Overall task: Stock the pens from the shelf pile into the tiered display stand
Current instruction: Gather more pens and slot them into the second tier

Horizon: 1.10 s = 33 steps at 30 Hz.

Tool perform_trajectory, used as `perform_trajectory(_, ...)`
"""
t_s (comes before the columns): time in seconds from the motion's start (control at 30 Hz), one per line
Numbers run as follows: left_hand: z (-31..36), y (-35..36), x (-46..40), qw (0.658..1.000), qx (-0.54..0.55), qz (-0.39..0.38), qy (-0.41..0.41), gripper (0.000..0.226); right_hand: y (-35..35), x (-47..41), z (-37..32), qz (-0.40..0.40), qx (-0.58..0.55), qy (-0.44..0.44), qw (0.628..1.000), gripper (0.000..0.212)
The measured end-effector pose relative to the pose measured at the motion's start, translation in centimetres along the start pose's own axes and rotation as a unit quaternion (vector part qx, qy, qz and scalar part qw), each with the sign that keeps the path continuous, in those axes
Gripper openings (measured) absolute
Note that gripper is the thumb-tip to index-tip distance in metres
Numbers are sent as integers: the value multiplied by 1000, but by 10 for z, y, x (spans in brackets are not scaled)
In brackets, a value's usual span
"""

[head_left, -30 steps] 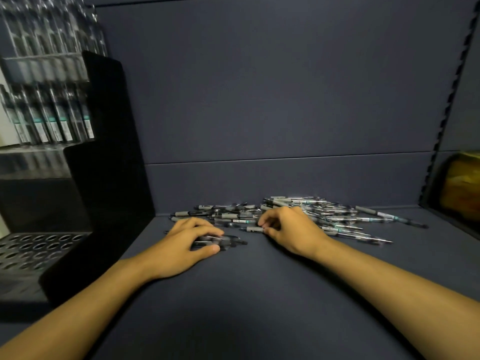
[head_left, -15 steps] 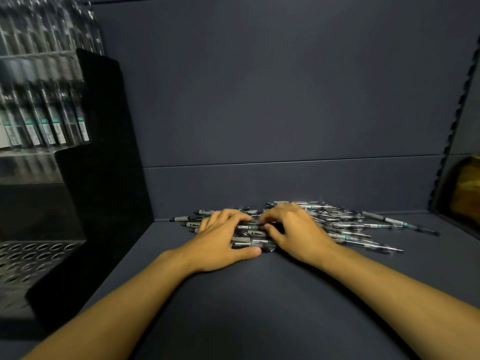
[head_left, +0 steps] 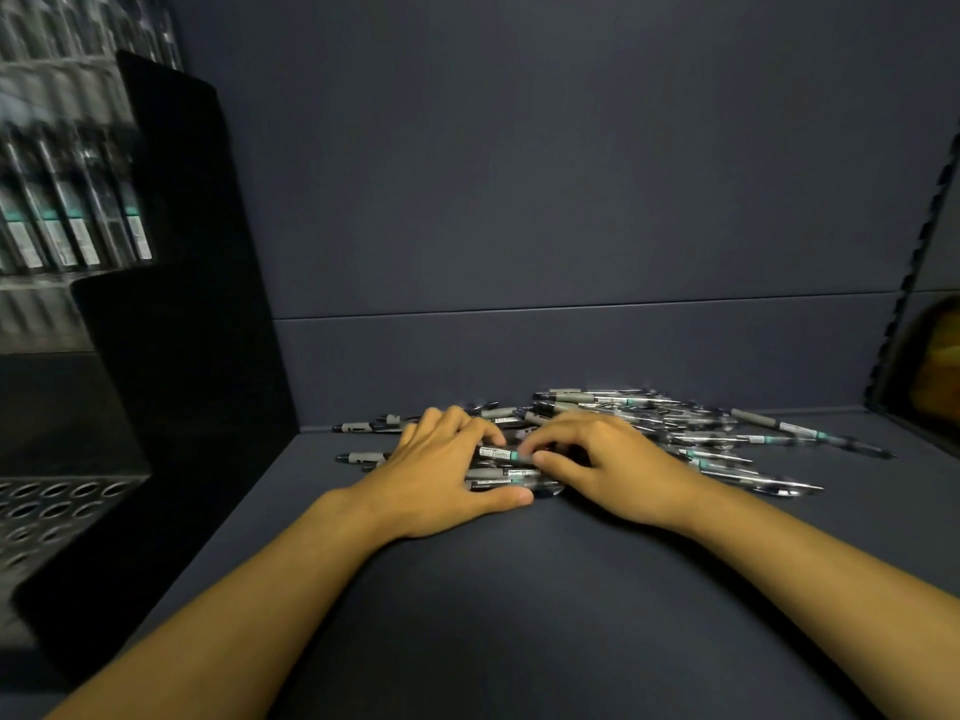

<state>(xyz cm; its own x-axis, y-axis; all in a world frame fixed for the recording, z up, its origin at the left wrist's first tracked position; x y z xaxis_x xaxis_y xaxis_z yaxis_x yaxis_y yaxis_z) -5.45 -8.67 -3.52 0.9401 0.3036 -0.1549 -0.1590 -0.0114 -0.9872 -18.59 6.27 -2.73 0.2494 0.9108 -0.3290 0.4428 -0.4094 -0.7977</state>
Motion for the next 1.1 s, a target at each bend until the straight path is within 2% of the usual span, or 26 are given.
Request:
perform_trajectory(0.27,5,-1,5,1000,9,1,8,65,-4,6,0,-18,-17,27,999,30)
perform_trajectory(0.43,6,-1,13,999,43,-6,5,61,-4,11,-1,-11,-62,57,996,29)
perform_trajectory(0.63,10,0,17,999,31,-11,13,64,-3,11,-3,5,-95,63,993,36)
perform_trajectory(0.83,15,-3,14,999,-27,-22,17,65,0,13,-7,10,-166,59,984,35)
perform_trajectory(1.0,18,-4,11,998,-28,-43,36,67,9,11,-16,3,-165,41,985,30)
perform_trajectory(1.1,19,-5,13,998,-22,-40,42,73,11,9,-16,25,-219,34,975,26)
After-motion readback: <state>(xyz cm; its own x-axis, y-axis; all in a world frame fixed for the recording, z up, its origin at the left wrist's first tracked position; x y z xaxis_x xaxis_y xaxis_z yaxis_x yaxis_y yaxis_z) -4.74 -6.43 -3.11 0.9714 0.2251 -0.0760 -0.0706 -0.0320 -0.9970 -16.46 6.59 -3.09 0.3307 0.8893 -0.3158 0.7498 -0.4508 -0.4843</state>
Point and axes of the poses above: each hand's wrist, its own x-axis away from the middle knuckle, its own y-axis out of the palm, z = x × y, the point moved 2 cm from there along -x, towards the middle knuckle, and after that the axes turned 10 degrees about -x, right-handed, at the moved point
